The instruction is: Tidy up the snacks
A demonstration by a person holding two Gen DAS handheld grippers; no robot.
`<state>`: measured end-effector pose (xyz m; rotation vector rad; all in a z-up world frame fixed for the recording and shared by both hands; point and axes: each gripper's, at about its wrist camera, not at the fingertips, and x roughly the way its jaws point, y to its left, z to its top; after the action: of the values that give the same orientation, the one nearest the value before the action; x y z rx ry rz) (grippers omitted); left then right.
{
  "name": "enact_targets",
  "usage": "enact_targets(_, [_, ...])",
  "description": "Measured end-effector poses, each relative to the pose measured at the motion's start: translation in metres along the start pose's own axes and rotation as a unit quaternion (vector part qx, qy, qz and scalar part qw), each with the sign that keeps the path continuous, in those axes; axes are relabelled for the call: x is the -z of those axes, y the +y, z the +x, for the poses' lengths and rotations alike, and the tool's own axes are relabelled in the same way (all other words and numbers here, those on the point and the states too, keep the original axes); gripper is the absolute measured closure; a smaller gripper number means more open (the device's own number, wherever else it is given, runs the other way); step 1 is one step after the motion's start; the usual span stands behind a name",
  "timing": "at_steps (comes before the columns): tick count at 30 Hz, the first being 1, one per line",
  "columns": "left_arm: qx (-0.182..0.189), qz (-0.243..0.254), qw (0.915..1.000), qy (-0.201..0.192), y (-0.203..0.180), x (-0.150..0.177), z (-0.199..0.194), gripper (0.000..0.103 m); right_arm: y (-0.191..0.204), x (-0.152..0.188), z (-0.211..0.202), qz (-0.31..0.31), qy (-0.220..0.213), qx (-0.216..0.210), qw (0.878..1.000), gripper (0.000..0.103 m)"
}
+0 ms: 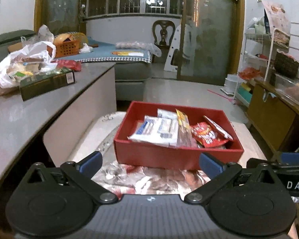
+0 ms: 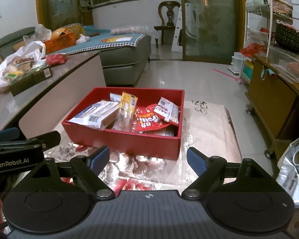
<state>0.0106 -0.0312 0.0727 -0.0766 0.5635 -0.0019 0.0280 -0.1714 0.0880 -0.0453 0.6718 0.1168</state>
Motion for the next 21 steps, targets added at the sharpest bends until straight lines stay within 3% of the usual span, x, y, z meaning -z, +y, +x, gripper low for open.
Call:
enact_targets(15, [0.002, 0.015, 0.9998, 0.008, -0.004, 0.019, -0.019, 0.003, 0.0, 0.017, -0.016, 0.001, 0.009, 0.003, 1.0, 0.014])
enact_targets(21, [0.012, 0.011, 0.9992, 0.038, -0.003, 0.029, -0.022, 0.003, 0.002, 0.025, -0.021, -0.002, 0.015, 0.007, 1.0, 0.014])
